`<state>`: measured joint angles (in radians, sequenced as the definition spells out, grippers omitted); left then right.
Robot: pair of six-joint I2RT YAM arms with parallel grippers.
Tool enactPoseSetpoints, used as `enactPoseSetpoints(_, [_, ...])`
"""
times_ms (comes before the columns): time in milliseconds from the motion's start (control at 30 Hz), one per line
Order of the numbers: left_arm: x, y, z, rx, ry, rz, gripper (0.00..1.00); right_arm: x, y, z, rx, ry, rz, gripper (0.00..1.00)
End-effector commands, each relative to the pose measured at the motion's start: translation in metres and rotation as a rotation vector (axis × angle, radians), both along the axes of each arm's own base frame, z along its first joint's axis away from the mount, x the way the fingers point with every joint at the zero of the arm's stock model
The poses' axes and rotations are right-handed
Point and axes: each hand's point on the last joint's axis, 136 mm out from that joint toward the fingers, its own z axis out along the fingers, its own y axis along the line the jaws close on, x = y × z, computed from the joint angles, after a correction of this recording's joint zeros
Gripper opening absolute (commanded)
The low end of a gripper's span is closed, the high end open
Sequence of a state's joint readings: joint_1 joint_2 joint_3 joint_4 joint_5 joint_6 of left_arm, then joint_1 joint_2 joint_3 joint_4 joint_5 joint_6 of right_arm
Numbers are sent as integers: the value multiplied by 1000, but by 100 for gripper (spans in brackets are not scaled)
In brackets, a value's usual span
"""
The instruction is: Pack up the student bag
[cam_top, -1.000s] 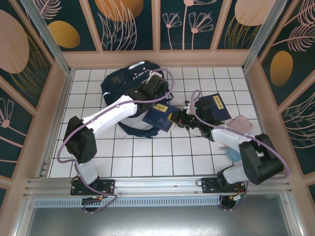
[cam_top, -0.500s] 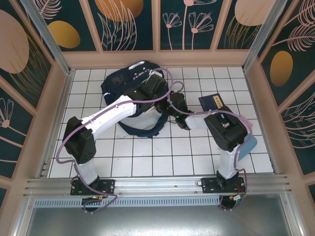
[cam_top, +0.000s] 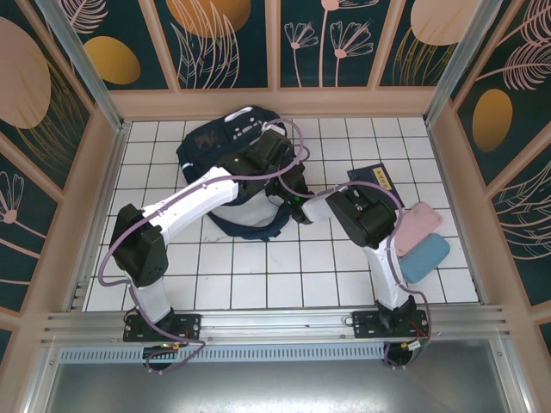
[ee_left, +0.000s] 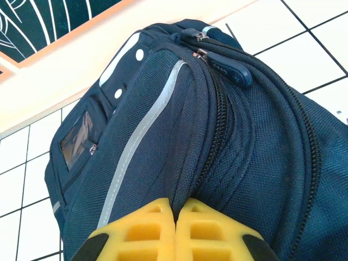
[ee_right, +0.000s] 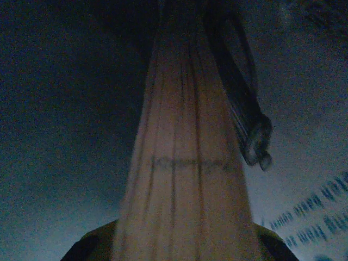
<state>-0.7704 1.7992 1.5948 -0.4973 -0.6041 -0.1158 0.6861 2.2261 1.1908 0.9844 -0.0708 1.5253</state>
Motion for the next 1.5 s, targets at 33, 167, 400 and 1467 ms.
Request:
enactPoseSetpoints(33, [5,-9,73,-188,-166,-1,0,21,13,24,44,-67,-62,0])
enactPoseSetpoints(167, [5,-9,73,-192,-163,3,0,33,17,23,23,-74,-84,5])
enactPoseSetpoints(400, [1,-3,91,-220,-192,15,0,32,21,21,10,-41,-29,46])
enactPoseSetpoints(1467, [6,-6,97,-266,-220,39,0,-31,-5,15,-29,137,206,33])
